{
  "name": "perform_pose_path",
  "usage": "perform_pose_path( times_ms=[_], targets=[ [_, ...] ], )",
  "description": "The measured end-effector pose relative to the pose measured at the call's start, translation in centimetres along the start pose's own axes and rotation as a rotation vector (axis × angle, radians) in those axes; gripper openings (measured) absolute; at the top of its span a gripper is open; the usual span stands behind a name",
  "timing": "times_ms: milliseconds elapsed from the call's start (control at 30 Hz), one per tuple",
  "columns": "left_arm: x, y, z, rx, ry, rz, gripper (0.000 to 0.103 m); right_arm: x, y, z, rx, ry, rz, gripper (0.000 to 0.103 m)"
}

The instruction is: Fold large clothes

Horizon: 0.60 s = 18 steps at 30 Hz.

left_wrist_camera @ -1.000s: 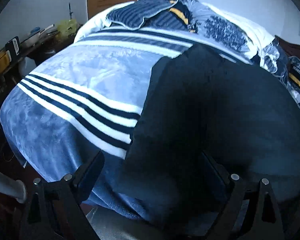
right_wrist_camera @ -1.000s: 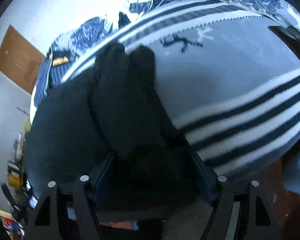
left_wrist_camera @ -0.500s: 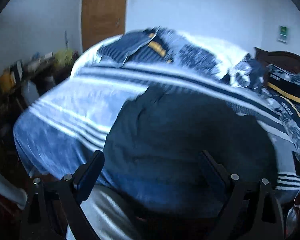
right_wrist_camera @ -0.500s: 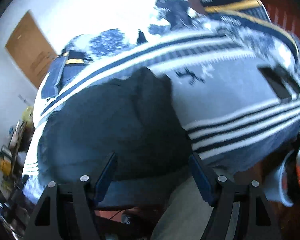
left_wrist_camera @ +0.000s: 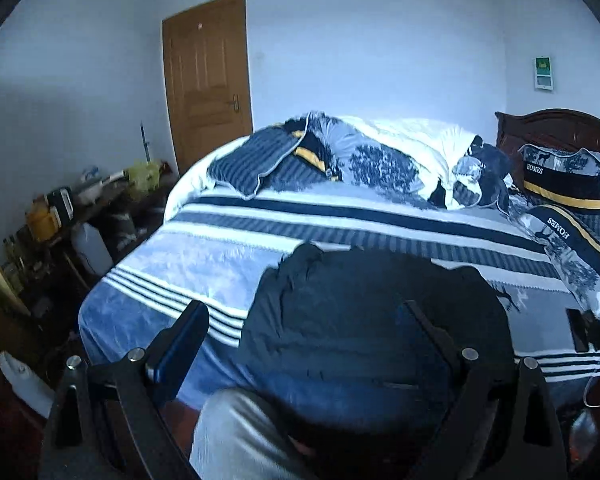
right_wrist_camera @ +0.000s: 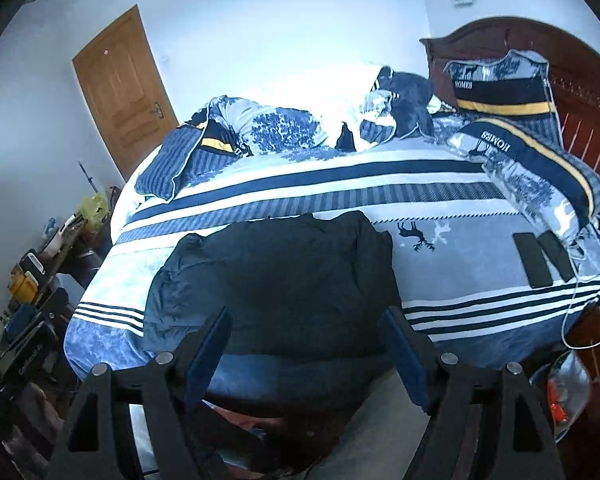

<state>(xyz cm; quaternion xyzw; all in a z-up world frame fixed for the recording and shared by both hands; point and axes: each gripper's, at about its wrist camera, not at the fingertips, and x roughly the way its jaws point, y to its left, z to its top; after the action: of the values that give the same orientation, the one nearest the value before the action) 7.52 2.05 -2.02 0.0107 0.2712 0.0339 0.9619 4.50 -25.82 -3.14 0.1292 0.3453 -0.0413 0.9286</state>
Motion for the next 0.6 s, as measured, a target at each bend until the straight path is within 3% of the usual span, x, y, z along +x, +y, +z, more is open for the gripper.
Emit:
perform_pose_path(
  times_ms=[333,600],
  targets=[
    [-4.1,0.7,-2.5,0.020,0.019,0.029,0.095,-4.5,2.3,-3.6,-0.063,-0.026,0.007,0.080],
    [-4.7,0.5,-2.4,0.035,0.014,0.038,0.095,-4.5,1.9,-3.5,-0.039,-0.007,0.005,0.080]
  ],
)
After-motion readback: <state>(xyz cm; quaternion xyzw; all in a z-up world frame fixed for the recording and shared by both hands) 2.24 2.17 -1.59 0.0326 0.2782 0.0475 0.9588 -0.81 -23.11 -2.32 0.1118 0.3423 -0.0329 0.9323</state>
